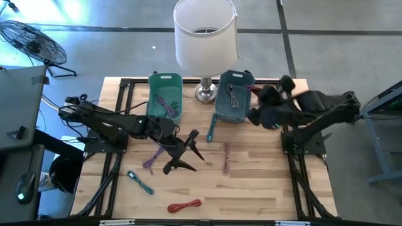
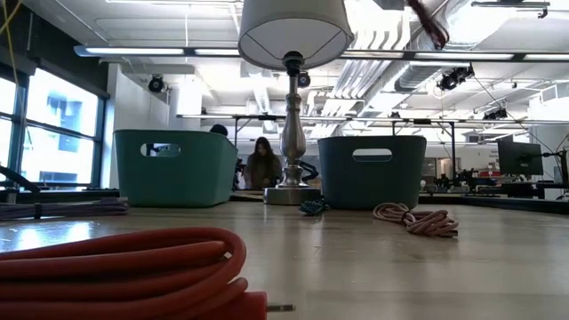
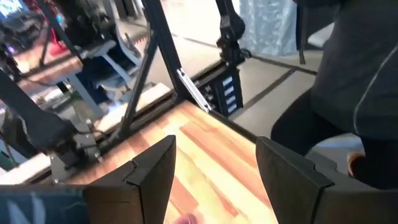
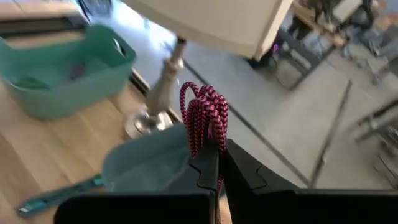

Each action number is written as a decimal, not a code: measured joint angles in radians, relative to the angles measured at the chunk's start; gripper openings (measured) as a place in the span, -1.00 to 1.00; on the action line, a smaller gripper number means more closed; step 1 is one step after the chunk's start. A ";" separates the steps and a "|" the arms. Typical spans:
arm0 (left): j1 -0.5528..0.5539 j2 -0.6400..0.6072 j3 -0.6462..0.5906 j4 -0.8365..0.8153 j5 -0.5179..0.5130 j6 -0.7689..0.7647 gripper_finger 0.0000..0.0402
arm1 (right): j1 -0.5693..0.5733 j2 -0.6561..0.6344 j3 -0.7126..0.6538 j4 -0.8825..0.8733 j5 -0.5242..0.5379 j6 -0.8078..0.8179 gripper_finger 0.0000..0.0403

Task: Pick & Place USB Port
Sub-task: Put the pink patterned charger cable into the blue bin

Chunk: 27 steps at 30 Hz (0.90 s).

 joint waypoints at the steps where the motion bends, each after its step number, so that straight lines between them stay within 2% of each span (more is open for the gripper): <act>1: 0.000 0.000 0.000 -0.017 0.000 0.000 0.09 | -0.038 0.009 0.000 0.016 -0.029 -0.029 -1.00; 8: 0.000 0.001 0.000 -0.072 -0.013 -0.004 0.09 | -0.240 0.115 0.000 0.122 -0.241 -0.226 -1.00; 15: -0.002 0.001 0.000 -0.126 -0.007 -0.031 0.09 | -0.350 0.214 0.000 0.131 -0.368 -0.283 -1.00; 21: -0.025 0.001 0.000 -0.151 -0.012 -0.030 0.09 | -0.414 0.260 0.000 0.126 -0.447 -0.308 -0.95; 27: -0.029 0.001 0.000 -0.157 -0.015 -0.027 0.09 | -0.459 0.294 0.000 0.123 -0.448 -0.320 -0.69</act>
